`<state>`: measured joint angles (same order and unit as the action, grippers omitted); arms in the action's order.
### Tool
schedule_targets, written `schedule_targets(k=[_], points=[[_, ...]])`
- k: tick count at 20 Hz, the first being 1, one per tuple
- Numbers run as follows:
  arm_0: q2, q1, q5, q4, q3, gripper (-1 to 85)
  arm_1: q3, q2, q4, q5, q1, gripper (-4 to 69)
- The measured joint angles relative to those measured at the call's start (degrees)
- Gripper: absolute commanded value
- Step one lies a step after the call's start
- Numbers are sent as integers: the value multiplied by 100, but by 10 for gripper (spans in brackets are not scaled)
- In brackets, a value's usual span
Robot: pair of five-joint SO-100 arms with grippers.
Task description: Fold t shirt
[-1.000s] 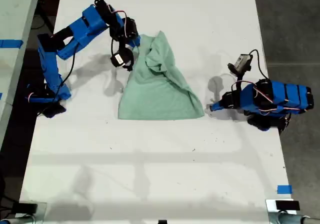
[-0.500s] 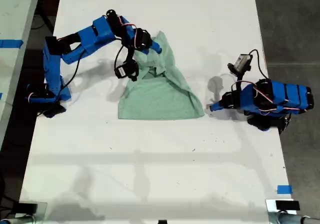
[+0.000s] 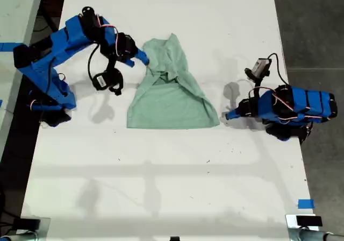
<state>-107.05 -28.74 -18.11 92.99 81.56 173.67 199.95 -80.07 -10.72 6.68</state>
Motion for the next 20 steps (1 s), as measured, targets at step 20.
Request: schedule_targets(k=[20], points=[[-9536, 1257, 2391, -3138, 10178, 13, 0, 0, 70, 0, 0, 33]])
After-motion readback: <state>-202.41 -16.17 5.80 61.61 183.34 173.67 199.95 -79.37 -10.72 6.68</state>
